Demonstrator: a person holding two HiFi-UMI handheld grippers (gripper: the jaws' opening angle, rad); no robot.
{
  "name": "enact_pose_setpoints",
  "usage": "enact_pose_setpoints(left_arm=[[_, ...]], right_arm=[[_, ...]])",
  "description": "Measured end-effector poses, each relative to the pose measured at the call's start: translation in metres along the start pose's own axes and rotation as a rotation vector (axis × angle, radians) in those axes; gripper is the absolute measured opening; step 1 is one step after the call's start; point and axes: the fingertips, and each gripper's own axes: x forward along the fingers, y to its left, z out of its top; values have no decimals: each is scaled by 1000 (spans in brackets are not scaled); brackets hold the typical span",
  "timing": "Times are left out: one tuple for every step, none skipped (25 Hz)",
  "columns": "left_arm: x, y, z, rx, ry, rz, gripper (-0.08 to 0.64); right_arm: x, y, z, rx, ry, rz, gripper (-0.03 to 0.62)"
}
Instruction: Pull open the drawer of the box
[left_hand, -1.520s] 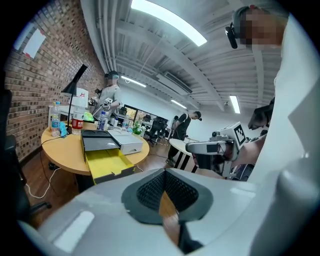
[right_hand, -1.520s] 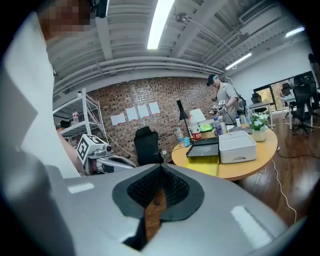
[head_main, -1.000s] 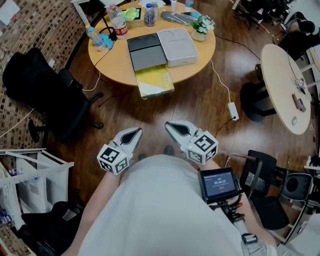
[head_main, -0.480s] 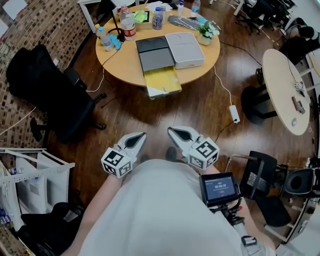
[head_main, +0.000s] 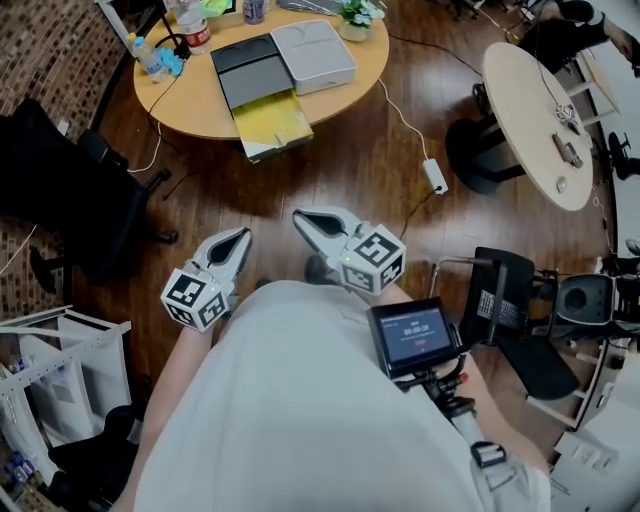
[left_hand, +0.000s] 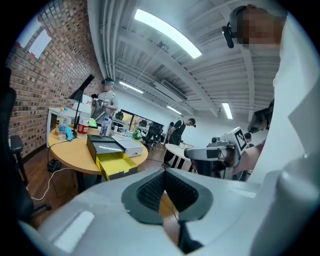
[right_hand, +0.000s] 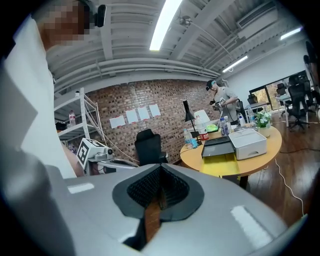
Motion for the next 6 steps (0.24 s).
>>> enact_pose_setpoints(left_arm=[[2,-1,0,1,2,-3,6],[3,-2,0,2,3,-6,6],[5,-2,-1,3,3,-9,6],[6,-3,-1,5,3,-10,6],[7,-3,-1,7,2,-10,6],[8,-3,0,10,0,-10,6]], right_arm=[[0,0,0,1,2,0,6],[0,-1,-1,0,5,0,6],[0,-1,-2,-2,8,1,6],[0,-2,-2,-4,9,3,6],[1,-2,-2,-7,9,6,6],[2,-2,-3,-10,10,9,6]])
